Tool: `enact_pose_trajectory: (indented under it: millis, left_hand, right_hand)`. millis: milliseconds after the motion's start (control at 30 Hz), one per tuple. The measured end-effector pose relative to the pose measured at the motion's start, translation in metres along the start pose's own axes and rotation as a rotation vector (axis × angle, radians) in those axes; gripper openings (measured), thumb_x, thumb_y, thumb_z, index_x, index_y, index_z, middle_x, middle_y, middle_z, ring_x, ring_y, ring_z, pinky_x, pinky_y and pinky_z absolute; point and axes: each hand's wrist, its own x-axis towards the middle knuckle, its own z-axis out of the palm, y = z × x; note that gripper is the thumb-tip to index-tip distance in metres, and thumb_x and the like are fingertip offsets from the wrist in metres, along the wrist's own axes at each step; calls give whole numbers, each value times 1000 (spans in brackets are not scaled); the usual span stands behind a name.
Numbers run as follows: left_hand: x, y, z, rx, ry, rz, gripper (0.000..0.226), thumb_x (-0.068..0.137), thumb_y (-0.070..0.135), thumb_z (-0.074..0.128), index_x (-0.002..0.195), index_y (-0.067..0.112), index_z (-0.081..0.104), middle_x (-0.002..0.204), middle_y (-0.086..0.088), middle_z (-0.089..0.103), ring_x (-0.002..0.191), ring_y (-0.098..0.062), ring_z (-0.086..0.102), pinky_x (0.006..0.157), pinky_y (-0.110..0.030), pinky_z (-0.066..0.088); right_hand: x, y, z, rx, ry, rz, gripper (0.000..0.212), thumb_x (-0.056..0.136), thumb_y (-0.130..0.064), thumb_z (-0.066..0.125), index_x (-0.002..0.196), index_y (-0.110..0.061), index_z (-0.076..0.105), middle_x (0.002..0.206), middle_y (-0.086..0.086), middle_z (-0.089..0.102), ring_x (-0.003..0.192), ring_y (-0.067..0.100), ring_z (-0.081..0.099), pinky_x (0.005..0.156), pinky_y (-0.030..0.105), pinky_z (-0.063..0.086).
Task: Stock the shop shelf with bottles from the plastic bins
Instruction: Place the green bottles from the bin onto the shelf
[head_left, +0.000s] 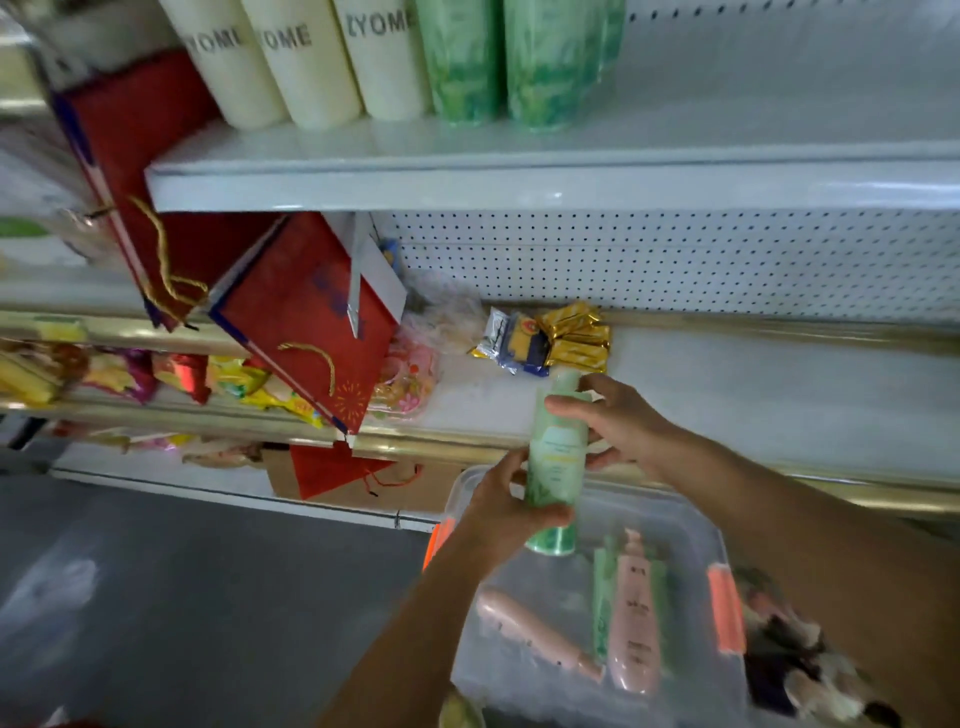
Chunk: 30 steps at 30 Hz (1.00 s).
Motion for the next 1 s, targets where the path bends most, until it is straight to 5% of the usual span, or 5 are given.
enact_pose_trajectory:
  millis: [133, 400, 567, 800, 1000]
  left_hand:
    - [-13, 40, -9, 16, 10, 90, 70, 61, 23, 88, 122, 32, 56, 103, 7, 66, 76, -6, 67, 65, -23, 54]
    - [-33, 126, -21, -6, 37, 293, 64, 69, 6, 84, 118, 33, 52, 109, -5, 64, 79, -19, 69, 64, -28, 59]
    - [-44, 175, -27, -17, 8, 403, 78, 70, -2, 81, 134, 21, 43, 107, 0, 58, 78, 1, 60, 60, -12, 51]
    - [-41, 229, -21, -58, 93, 549, 86, 69, 5, 84, 137, 32, 38, 114, -3, 56, 92, -16, 65, 74, -43, 60]
    - [-31, 272, -16, -30, 136, 665, 88, 71, 8, 83, 141, 33, 35, 111, 5, 55, 95, -14, 63, 73, -35, 60]
  right_hand:
    - [-27, -45, -21, -50, 11, -94, 34, 87, -50, 63, 110, -25, 62, 104, 1, 70, 91, 21, 68, 81, 45, 58]
    - [-77, -128, -59, -135, 57, -340, 33, 75, -26, 81, 101, -14, 66, 98, 12, 69, 94, 27, 69, 77, 47, 60]
    - [-99, -174, -83, -179, 120, -465, 33, 76, -28, 80, 101, -11, 67, 99, 10, 69, 94, 26, 68, 77, 45, 58]
    - [-120, -225, -114, -238, 174, -583, 30, 75, -29, 80, 99, -16, 68, 91, 5, 71, 87, 23, 70, 76, 42, 61]
    - [-131, -258, -142, -252, 226, -658, 33, 74, -25, 81, 102, -13, 66, 85, 4, 72, 80, 21, 70, 77, 44, 60]
